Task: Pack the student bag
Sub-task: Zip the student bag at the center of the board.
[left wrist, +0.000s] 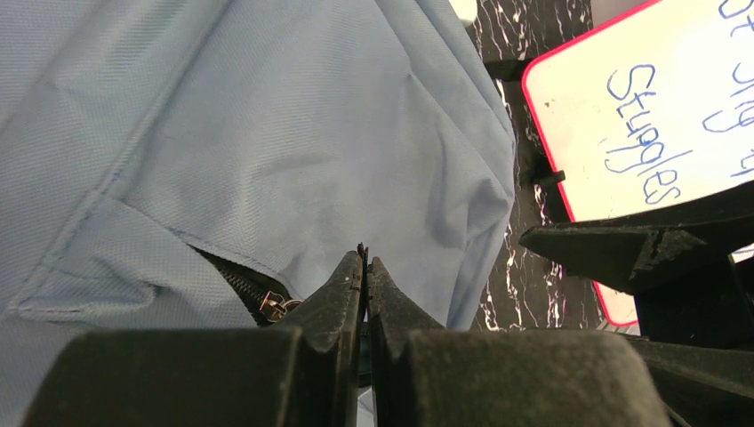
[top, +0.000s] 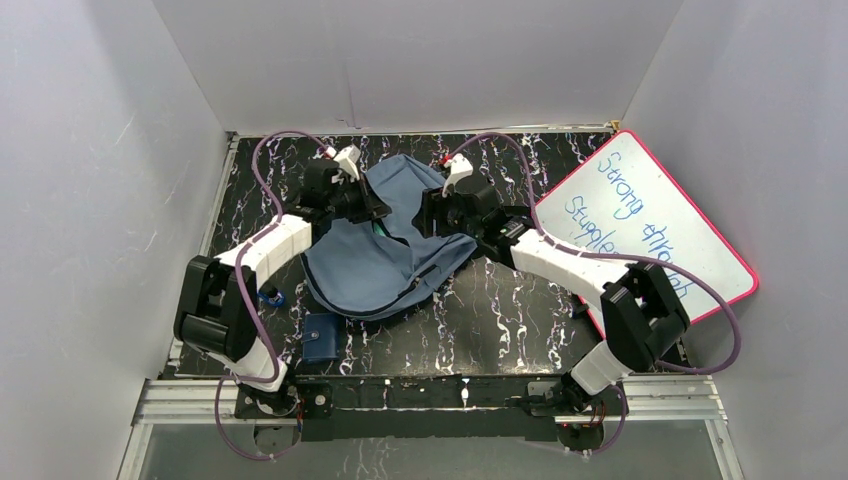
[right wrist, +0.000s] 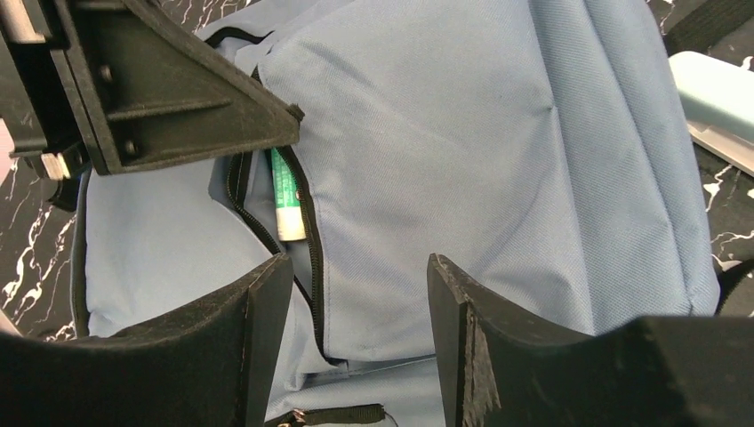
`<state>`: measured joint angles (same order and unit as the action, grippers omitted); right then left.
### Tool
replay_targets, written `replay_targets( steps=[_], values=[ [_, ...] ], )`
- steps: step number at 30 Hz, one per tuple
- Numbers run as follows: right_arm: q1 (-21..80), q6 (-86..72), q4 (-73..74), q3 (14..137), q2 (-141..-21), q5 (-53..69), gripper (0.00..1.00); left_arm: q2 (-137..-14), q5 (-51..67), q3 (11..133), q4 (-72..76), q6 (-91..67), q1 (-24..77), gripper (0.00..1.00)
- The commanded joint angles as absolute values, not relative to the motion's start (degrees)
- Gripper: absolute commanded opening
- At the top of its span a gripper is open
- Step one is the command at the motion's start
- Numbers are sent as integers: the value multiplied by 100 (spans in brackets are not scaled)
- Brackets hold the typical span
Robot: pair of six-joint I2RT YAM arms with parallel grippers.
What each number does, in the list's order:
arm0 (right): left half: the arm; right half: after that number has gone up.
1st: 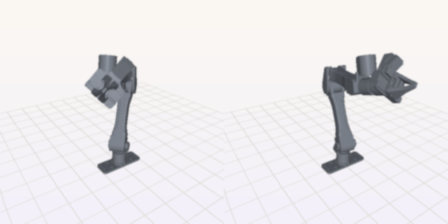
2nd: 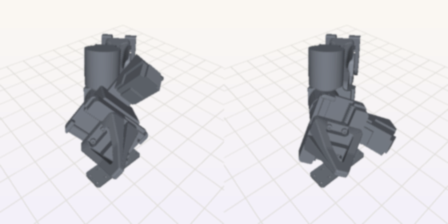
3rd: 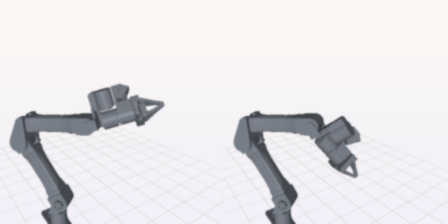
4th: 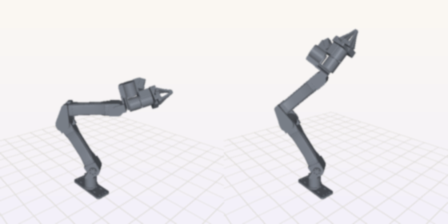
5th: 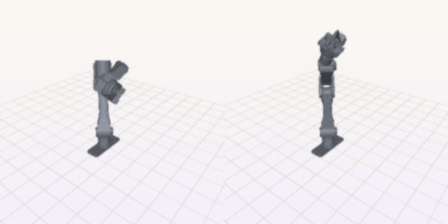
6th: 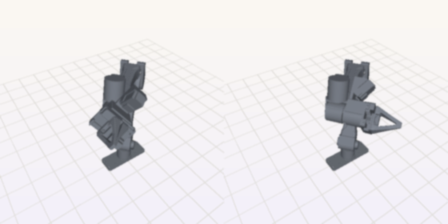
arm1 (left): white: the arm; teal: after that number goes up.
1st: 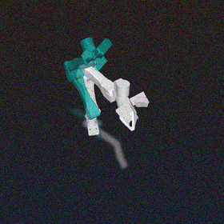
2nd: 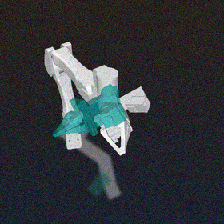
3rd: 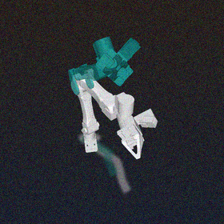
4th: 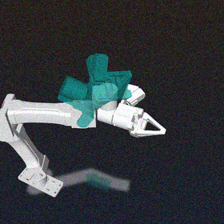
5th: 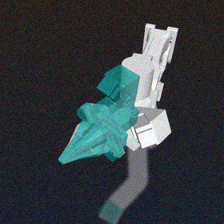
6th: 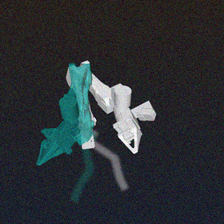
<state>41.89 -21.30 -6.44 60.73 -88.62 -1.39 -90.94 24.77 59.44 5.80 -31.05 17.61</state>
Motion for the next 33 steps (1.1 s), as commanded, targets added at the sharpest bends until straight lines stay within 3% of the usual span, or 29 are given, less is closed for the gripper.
replay_targets(
  steps=[1,16,24,33],
  values=[
    [4116,-2236,-929,6000,-8483,-403,66,-8627,2439,6124,564,-3053,2160,0],
    [4019,-2418,-949,5630,-8094,-361,67,-8514,1793,5587,597,-3042,2575,2],
    [4017,-2533,-976,5555,-8082,-154,68,-8359,1479,5811,450,-3244,2577,26],
    [4022,-3299,-643,5984,-8516,279,68,-8037,626,5953,38,-3435,2288,39]
  ],
)
